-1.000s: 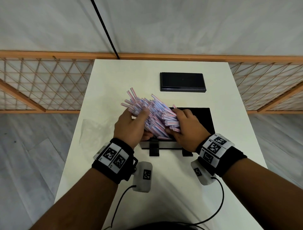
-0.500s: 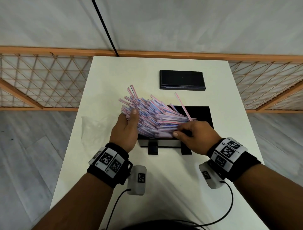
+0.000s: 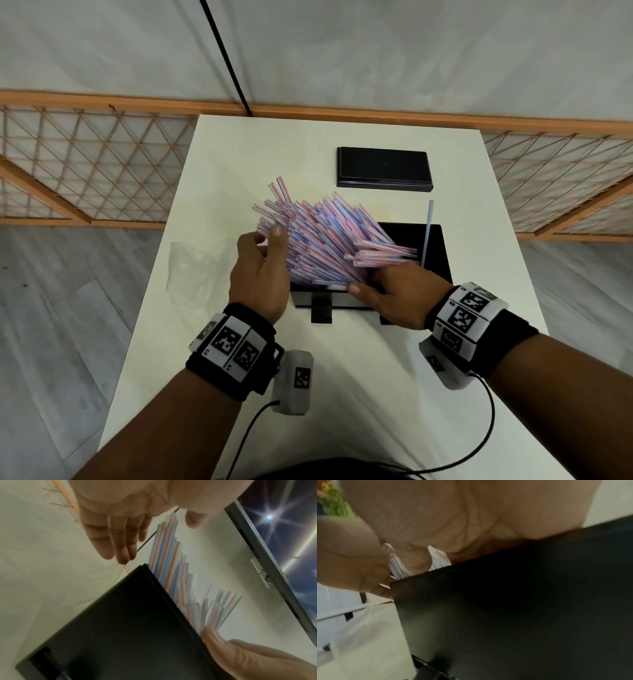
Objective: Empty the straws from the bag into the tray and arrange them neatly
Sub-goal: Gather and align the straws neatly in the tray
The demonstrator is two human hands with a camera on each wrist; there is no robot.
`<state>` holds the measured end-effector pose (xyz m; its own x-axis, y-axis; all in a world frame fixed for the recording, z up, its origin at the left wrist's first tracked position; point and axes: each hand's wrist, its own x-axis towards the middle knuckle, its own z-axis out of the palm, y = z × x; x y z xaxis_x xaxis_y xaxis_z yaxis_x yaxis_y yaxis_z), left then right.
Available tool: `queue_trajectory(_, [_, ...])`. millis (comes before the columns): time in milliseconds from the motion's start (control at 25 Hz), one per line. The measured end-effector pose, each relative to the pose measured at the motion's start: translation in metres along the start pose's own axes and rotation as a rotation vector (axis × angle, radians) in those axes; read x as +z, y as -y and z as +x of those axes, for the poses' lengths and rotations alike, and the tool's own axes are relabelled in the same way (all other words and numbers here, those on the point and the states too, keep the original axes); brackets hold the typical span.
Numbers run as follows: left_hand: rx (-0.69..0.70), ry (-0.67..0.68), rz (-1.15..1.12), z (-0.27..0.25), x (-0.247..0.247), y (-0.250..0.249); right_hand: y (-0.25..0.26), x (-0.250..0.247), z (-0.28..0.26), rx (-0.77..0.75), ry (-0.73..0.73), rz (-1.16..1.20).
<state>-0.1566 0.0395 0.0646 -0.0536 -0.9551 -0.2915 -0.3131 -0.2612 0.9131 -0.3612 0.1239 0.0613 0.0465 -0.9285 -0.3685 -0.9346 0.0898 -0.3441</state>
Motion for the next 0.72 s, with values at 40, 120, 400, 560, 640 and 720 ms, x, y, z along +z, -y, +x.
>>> queue_trajectory(40, [0.005, -0.012, -0.011, 0.0, 0.0, -0.002, 0.002, -0.001, 0.0, -0.005, 0.022, 0.016])
queue_trajectory(120, [0.009, 0.006, -0.004, 0.0, 0.0, -0.004, 0.005, -0.002, 0.002, 0.001, 0.077, 0.046])
queue_trajectory(400, [-0.015, 0.063, -0.062, 0.001, 0.011, -0.002, 0.026, -0.047, 0.017, 0.106, 0.45, -0.006])
queue_trajectory(560, [0.005, 0.053, -0.1, -0.003, 0.016, -0.002, 0.03, -0.051, 0.025, 0.116, 0.55, -0.007])
queue_trajectory(640, [0.028, 0.048, -0.083, -0.005, 0.015, -0.001, 0.03, -0.043, 0.028, 0.135, 0.539, -0.052])
queue_trajectory(720, [0.05, 0.047, -0.056, -0.006, 0.012, -0.001, 0.029, -0.038, 0.027, 0.132, 0.494, -0.061])
